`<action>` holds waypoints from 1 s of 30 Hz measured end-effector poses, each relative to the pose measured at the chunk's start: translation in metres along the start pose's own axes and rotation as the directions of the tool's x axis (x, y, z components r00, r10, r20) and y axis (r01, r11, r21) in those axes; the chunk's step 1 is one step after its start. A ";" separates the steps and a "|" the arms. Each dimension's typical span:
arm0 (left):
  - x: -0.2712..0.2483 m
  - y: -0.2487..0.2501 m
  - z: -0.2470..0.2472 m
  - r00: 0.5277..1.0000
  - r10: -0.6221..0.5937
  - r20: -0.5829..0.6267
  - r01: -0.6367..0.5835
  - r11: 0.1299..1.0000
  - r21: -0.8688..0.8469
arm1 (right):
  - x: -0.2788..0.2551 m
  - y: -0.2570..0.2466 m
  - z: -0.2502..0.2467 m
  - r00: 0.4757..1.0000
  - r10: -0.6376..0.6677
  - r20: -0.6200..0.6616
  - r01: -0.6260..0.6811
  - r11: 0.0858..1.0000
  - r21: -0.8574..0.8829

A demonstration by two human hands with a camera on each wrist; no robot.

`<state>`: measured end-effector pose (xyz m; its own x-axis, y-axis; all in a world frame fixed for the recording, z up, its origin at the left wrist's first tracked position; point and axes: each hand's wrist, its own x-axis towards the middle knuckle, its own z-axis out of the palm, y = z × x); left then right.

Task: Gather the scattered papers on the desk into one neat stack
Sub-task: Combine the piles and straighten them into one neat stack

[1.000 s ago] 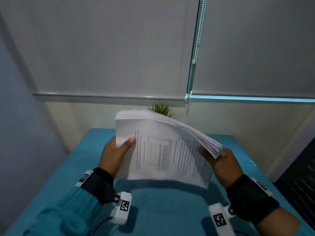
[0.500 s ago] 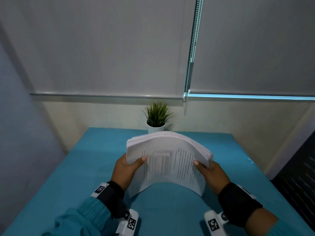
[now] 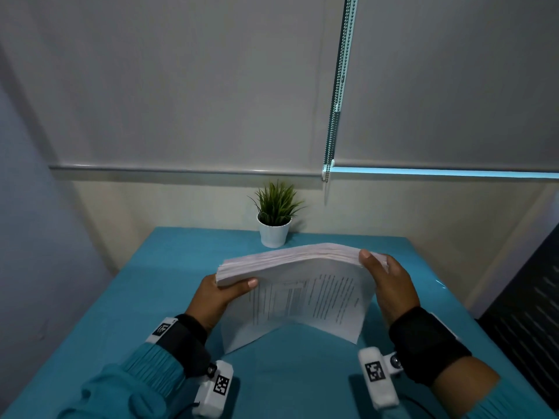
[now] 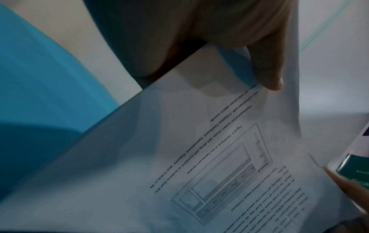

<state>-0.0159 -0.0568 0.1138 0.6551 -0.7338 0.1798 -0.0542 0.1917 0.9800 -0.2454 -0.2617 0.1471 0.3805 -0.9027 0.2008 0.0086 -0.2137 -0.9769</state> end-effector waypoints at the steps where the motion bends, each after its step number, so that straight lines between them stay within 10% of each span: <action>1: 0.000 0.000 0.000 1.000 -0.010 0.013 0.011 1.000 -0.029 | 0.002 -0.001 0.001 1.000 -0.001 -0.021 0.000 1.000 -0.028; 13: 0.001 -0.010 -0.016 0.987 -0.089 0.137 0.081 0.994 0.069 | 0.008 -0.004 -0.002 0.996 -0.063 -0.064 0.060 0.997 -0.041; 16: 0.002 -0.011 -0.015 0.987 -0.097 0.128 0.090 0.994 0.059 | 0.007 -0.012 -0.003 0.988 -0.135 0.074 0.150 0.950 -0.274; 22: 0.003 -0.011 -0.011 0.981 -0.130 0.143 0.137 0.990 -0.037 | -0.006 -0.049 -0.001 0.787 -0.538 0.302 0.588 0.507 -0.630; 27: -0.002 -0.008 -0.012 0.972 -0.140 0.186 0.152 0.987 -0.051 | -0.028 -0.030 0.018 0.681 -0.262 0.684 0.724 0.096 -0.683; 30: 0.000 -0.006 -0.012 0.968 -0.159 0.194 0.171 0.984 -0.046 | -0.026 -0.026 0.016 0.703 -0.346 0.621 0.684 0.091 -0.724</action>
<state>-0.0065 -0.0495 0.1068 0.4967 -0.8672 0.0348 0.0935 0.0934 0.9912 -0.2410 -0.2266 0.1658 0.8389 -0.3287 0.4338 -0.4080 -0.9073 0.1014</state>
